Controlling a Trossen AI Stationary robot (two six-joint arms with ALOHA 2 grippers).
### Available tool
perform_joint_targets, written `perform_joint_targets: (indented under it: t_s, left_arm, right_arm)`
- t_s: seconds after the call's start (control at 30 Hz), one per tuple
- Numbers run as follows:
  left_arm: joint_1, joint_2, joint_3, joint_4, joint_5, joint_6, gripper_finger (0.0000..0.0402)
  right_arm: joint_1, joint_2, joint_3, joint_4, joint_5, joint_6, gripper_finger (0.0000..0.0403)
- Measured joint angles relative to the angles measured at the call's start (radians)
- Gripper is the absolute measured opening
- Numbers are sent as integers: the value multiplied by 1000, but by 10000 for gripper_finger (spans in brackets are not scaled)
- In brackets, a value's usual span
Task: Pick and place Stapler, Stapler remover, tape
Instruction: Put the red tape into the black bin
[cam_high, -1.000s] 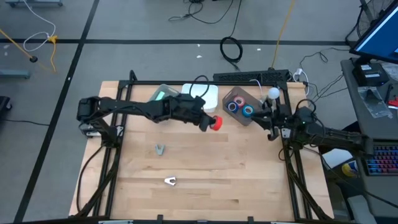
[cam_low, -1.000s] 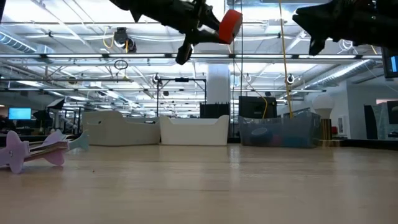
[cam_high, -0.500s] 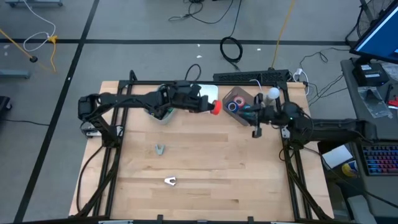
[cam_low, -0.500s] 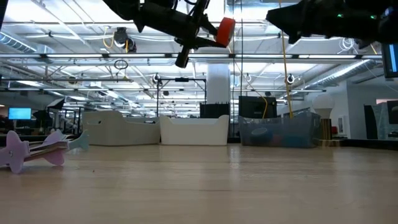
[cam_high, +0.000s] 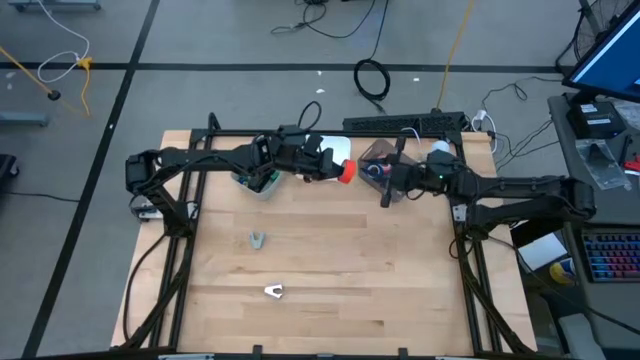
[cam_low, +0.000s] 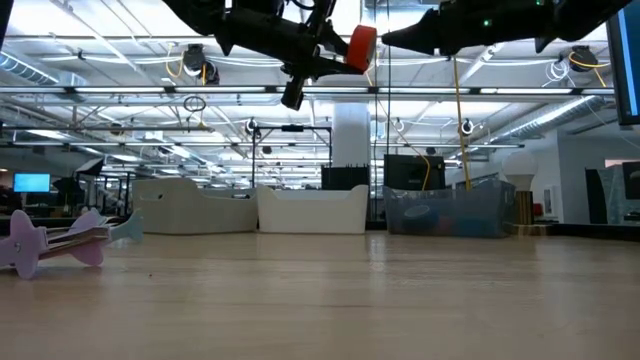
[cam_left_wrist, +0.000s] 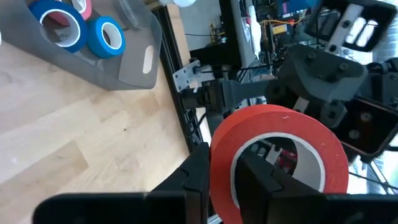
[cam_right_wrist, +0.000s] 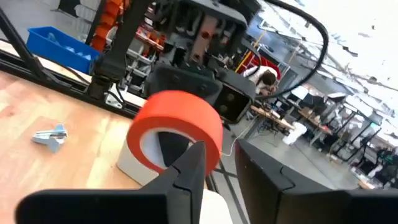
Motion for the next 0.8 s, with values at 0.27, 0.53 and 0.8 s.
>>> perform_joint_targets:
  t_s: [0.27,0.53,0.8]
  left_arm:
    - [18,0,0,1,0,-4,43]
    - [13,0,0,3,-9,-32,46]
    - [-12,0,0,35,-53,-62,54]
  right_arm:
    - [6,0,5,-19,1,17,147]
    - [6,0,5,-19,1,16,177]
    - [6,0,5,-9,0,16,173]
